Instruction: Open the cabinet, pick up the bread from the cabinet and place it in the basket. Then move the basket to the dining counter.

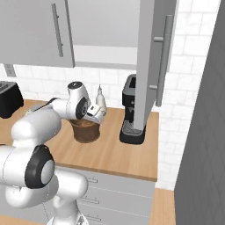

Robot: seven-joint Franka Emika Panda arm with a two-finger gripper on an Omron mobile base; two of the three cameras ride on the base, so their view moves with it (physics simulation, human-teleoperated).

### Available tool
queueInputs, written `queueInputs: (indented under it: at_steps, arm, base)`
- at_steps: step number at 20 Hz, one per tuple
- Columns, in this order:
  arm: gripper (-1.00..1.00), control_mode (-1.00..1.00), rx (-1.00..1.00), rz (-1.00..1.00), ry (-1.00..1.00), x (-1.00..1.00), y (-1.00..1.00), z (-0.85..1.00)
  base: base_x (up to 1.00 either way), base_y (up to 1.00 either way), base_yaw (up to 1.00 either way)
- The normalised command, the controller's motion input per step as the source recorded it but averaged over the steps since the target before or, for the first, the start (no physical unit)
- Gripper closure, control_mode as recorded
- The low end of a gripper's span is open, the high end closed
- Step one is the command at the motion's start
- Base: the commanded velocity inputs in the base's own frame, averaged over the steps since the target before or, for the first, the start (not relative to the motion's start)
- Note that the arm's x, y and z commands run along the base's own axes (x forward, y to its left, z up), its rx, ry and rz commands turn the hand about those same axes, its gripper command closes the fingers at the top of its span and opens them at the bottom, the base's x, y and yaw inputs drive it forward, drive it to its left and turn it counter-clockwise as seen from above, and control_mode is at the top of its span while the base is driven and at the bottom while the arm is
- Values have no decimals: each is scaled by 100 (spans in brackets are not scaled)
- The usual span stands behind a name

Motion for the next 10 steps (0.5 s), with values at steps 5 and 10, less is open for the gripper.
queueInputs:
  at_steps: [5, 10]
  arm:
    - [-100, -100, 17, -12, 5, 20, -24, -3]
    - [-100, -100, 1, -6, 0, 16, 0, -34]
  base:
    - [0, 0, 0]
    - [0, 0, 0]
